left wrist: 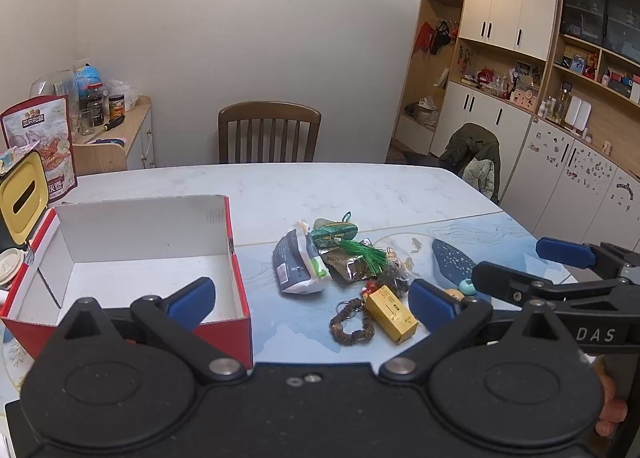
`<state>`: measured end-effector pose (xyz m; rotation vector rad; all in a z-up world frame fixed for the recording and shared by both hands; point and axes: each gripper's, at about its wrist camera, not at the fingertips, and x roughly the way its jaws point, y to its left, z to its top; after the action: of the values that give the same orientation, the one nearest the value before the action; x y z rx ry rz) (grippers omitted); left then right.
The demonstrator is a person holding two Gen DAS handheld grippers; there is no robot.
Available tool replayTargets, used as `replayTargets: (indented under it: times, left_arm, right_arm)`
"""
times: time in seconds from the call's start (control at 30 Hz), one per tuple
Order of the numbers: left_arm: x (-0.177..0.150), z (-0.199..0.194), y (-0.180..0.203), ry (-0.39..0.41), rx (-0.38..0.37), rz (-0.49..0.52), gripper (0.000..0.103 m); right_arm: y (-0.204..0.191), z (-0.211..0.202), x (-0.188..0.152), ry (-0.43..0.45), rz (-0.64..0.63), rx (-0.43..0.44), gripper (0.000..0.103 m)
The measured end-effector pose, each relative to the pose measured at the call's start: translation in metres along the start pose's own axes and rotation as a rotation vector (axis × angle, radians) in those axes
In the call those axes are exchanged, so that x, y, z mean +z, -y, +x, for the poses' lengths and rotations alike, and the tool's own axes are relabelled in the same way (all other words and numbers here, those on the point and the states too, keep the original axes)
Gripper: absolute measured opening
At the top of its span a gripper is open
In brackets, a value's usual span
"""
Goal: Organize objects
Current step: 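Move both grippers toward the pile of small items on the table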
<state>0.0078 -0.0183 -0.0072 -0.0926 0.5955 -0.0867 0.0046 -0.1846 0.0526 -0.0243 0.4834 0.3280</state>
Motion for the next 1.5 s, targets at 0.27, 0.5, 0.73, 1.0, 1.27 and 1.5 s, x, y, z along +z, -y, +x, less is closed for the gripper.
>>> replayTargets:
  times: [0.27,0.5,0.73,1.0,1.27,1.5]
  left_arm:
    - [0.002,0.007,0.007,-0.010,-0.008,0.015,0.102]
    - [0.000,0.032,0.016,-0.078,-0.020,0.033,0.102]
    - [0.006,0.073,0.028,-0.158,-0.015,0.000,0.102]
    - [-0.003,0.123,0.049,-0.243,-0.006,-0.024,0.102]
    - [-0.014,0.165,0.076,-0.300,0.019,-0.015,0.101]
    - [-0.028,0.198,0.093,-0.377,0.021,-0.005,0.091]
  right_arm:
    - [0.004,0.000,0.001,0.003,-0.002,-0.001,0.103]
    - [0.030,0.013,-0.009,-0.029,-0.022,-0.001,0.102]
    - [0.080,0.044,-0.024,-0.092,-0.048,-0.027,0.102]
    - [0.120,0.084,-0.044,-0.199,-0.138,0.021,0.101]
    - [0.132,0.120,-0.058,-0.281,-0.243,0.129,0.100]
    - [0.136,0.143,-0.069,-0.323,-0.286,0.197,0.097]
